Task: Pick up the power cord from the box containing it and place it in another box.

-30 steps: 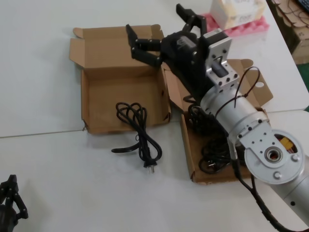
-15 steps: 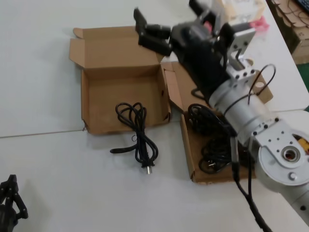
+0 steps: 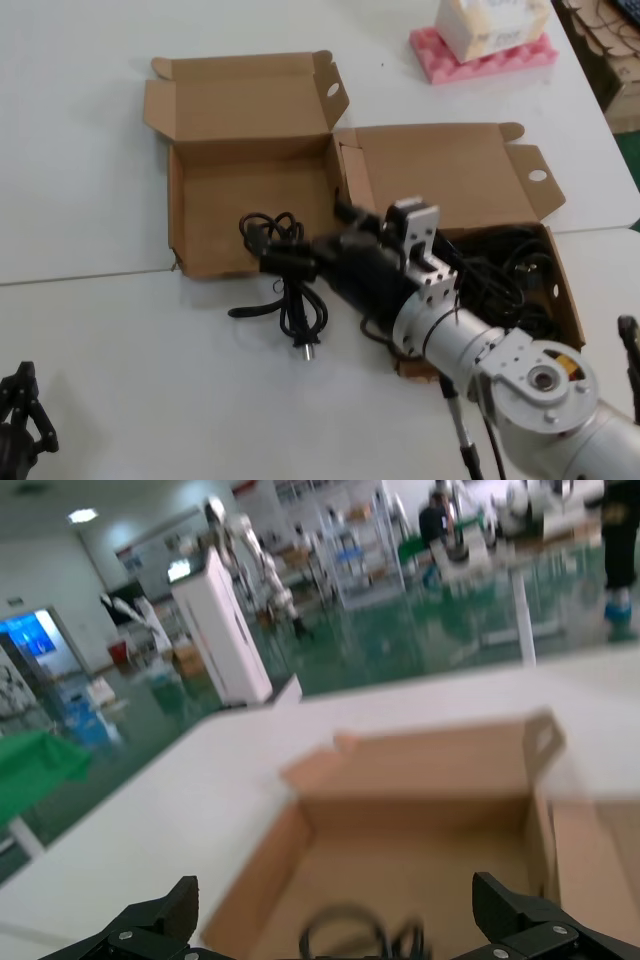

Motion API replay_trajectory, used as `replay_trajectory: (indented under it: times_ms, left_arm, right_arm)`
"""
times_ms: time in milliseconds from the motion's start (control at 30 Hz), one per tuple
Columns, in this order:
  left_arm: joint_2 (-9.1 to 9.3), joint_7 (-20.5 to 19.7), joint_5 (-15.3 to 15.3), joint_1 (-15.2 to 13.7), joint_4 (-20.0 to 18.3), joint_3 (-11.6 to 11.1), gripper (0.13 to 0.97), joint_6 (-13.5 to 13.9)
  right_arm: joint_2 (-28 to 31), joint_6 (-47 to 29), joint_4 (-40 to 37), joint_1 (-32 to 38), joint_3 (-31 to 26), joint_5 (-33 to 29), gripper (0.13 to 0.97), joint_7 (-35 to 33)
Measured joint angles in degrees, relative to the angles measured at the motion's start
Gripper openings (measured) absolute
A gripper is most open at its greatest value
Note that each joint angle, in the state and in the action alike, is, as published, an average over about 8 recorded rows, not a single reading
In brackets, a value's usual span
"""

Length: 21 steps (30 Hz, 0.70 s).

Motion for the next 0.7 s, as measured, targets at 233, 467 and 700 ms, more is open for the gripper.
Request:
replay_trajectory:
  times_ms: [233,467,700]
  left_arm:
    - [0.00,0.00,0.00,0.00,0.00,0.00,0.163,0.00]
    - [0.00,0.00,0.00,0.00,0.00,0.00,0.163,0.00]
    - [0.00,0.00,0.00,0.00,0.00,0.00,0.163,0.00]
  right_arm:
    - [-4.64,-3.60,-9.14,-0.88,0.98,0.94,0.953,0.00]
    - [-10.37,-8.26,-17.78,-1.03,7.20,-0.11,0.932,0.00]
    - [-13.56,-10.70,-20.96,-0.90,11.64,-2.93,0.869,0.00]
